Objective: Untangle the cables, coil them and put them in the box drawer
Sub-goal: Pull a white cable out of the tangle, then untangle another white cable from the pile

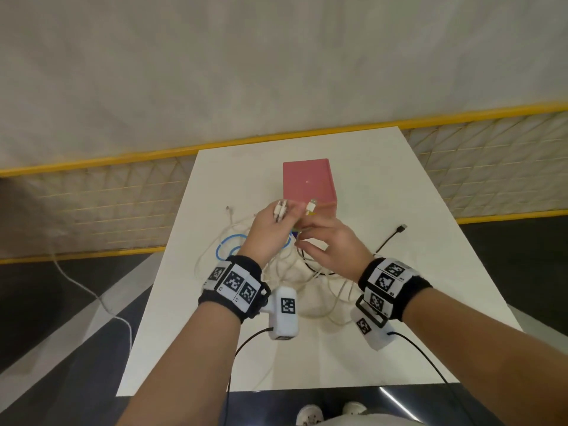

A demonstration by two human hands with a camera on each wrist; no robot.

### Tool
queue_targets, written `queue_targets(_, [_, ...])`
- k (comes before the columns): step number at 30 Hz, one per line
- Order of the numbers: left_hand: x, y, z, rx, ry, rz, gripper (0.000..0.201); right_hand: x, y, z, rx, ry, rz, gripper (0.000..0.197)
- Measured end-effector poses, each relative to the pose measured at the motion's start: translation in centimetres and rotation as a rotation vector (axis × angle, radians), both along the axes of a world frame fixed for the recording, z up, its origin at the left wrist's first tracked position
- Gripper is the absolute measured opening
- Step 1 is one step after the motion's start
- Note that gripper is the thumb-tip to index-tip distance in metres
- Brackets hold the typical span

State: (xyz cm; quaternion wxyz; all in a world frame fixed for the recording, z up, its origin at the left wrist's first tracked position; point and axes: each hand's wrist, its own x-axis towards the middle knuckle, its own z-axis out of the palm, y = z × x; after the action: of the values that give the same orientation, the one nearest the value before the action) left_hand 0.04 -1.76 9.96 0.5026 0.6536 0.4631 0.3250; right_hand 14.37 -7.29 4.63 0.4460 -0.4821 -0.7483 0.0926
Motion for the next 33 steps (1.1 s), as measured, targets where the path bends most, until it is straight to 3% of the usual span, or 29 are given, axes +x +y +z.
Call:
queue_targets(9, [1.7,-0.9,1.3,-0.055,0.007,-0.094,0.018,1.5,-1.4,0.6,0.121,-0.139,0.017,0.006])
queue_targets(11, [1.8,-0.8,1.1,-0.021,0.028,-0.098,0.015,1.5,-1.7,0.7,0.107,-0.095,0.036,0.009])
queue_targets(14, [2.2,-0.9,0.9,-0.015,0.02,-0.031,0.028,1.0,-1.7,0.6,0.03,0.054,0.066,0.012])
queue_targets(16, [2.5,-0.9,1.0,0.019,-0.008,-0.012,0.022,0.3,-1.7,0.3,-0.045,0.145,0.042,0.019])
queue_targets(18, [2.5,-0.6,1.2,0.061,-0.064,0.036,0.017,-0.2,-1.9,-0.1,-0.097,0.207,-0.005,0.027])
queue_targets(21, [1.5,0.8,2.2,0.094,-0.194,0.194,0.026,0.3,-2.4,-0.8,-0.287,0.251,-0.028,0.042])
queue_targets(25, [-1.2,3.3,4.9,0.086,-0.455,0.384,0.025,2.6,-3.3,-2.4,-0.574,0.145,-0.046,0.023])
queue_targets(28, [-2.6,4.2,5.9,0.063,-0.554,0.409,0.022,4.2,-3.5,-3.2,-0.62,0.048,-0.105,0.021])
queue_targets(30, [-2.8,3.8,6.0,0.048,-0.514,0.327,0.025,4.5,-3.0,-2.9,-0.588,0.025,-0.134,0.021])
queue_targets(33, [-1.7,2.1,4.6,0.108,-0.119,0.107,0.017,4.0,-2.0,-1.5,-0.512,0.054,-0.153,0.023])
